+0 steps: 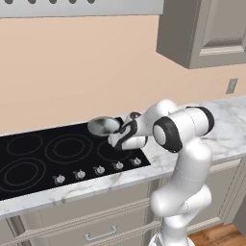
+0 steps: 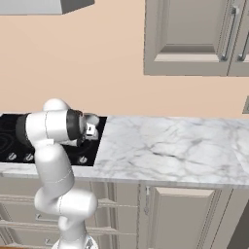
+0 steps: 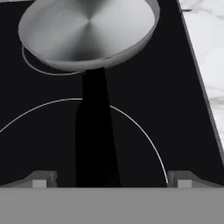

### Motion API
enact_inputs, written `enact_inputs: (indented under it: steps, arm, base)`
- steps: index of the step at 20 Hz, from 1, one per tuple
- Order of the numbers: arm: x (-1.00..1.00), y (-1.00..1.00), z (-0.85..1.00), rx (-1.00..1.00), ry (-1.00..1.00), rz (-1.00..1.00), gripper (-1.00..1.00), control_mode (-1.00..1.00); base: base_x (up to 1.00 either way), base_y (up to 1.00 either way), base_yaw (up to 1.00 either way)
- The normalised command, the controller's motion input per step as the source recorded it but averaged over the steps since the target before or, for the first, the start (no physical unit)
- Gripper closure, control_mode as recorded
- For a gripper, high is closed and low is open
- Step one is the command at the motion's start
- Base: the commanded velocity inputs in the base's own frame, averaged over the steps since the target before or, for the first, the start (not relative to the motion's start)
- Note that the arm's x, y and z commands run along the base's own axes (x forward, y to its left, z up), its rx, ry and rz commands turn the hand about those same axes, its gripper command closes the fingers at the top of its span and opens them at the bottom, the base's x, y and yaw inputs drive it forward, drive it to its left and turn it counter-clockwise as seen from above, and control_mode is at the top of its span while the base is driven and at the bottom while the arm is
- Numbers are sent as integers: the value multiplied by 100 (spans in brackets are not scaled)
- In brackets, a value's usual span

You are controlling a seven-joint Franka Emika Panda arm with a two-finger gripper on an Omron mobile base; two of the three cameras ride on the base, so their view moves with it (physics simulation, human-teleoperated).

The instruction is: Move the pot and pan from the stove into the sink.

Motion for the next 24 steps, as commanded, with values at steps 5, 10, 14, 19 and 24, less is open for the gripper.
enact_inputs:
  steps: [5,10,14,19,24]
  arm:
    - [25,12,-32,-2,0,2,-100,-100]
    - [8,3,-12,0,0,0,100,-100]
    - [3,0,3,0,0,0,100,-100]
    - [5,0,49,0,11,-1,100,-100]
    - [-12,0,63,0,16,0,100,-100]
  base:
    - [0,0,0]
    - [0,0,0]
    - [0,0,0]
    - [0,0,0]
    - [0,0,0]
